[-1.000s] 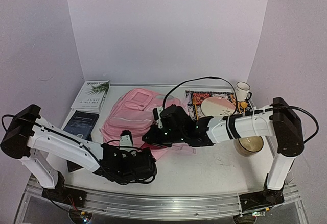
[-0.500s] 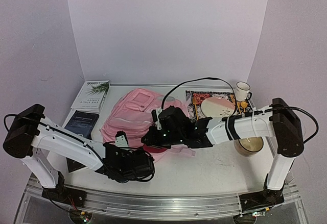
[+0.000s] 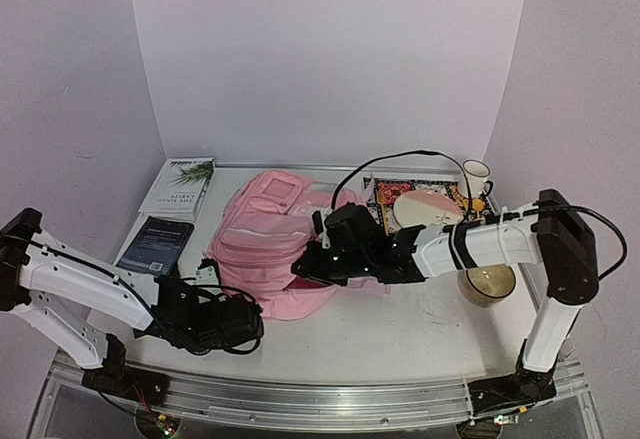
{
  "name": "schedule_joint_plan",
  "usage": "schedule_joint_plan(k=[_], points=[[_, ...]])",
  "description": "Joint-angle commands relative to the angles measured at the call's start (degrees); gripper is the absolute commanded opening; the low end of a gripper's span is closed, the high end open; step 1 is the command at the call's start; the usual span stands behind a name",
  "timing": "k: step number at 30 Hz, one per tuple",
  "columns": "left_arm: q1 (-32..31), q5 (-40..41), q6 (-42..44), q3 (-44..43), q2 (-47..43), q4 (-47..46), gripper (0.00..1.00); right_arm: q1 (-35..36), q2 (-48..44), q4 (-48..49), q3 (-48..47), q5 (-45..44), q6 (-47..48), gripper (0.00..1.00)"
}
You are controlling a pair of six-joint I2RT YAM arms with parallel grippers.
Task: Pack the student bag
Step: Hold the largest pocket of the student bag, then unzip the largest pocket of the student bag.
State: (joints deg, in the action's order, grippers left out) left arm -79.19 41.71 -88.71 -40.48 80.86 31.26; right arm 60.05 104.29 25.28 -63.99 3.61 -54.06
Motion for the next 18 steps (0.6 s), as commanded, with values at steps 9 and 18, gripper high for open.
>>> schedule_joint_plan(k=[9, 18], points=[[0.07, -7.62, 12.21, -8.59, -1.04, -9.58, 0.41, 0.34, -0.77, 3.22, -5.80, 4.03, 0.80, 0.00], [5.65, -13.09, 10.24, -0.15, -2.22, -24.04, 0.30, 1.03, -2.10, 3.28, -7.64, 6.30, 0.36, 0.00]])
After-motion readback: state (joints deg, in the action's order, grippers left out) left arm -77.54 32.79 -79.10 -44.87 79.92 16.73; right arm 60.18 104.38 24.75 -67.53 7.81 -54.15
